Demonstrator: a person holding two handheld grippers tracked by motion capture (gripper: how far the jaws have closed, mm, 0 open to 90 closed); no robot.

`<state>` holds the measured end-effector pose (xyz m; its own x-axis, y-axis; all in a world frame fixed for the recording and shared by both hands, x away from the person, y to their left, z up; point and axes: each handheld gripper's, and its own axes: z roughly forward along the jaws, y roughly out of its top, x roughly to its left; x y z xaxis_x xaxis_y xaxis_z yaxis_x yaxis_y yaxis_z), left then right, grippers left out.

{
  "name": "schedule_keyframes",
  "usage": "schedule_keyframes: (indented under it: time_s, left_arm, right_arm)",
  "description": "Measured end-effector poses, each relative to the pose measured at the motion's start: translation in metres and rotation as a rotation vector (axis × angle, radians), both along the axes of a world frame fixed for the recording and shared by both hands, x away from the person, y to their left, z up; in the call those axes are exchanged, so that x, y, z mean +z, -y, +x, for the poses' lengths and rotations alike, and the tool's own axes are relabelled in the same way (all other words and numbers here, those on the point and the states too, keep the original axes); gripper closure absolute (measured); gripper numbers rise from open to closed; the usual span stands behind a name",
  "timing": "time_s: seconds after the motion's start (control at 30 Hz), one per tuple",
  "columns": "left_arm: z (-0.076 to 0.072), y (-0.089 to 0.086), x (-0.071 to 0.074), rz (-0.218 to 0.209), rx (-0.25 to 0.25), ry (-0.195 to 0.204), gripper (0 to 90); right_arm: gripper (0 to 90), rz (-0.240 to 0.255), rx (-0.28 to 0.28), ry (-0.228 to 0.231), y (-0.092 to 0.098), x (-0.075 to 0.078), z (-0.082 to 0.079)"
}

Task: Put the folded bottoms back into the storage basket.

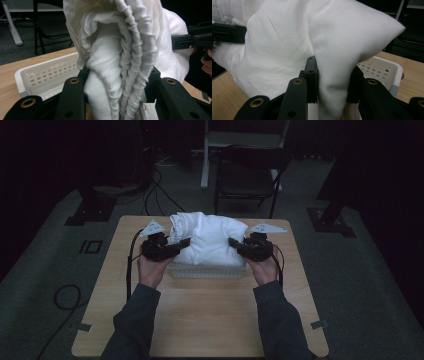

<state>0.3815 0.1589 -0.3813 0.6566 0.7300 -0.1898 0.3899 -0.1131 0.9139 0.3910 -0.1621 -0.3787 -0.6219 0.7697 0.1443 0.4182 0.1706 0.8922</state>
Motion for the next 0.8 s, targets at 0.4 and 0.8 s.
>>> schedule_keyframes:
  time_s: [0.4,0.8]
  left_arm:
    - [0.010,0.000,-0.002,-0.003,0.019,-0.012,57.7]
    - [0.020,0.001,-0.008,-0.005,0.032,-0.033,57.7]
  right_arm:
    - [69.8,-0.015,-0.015,0.000,-0.004,0.000,0.010]
    - [69.8,-0.019,-0.028,-0.014,-0.006,-0.005,0.019]
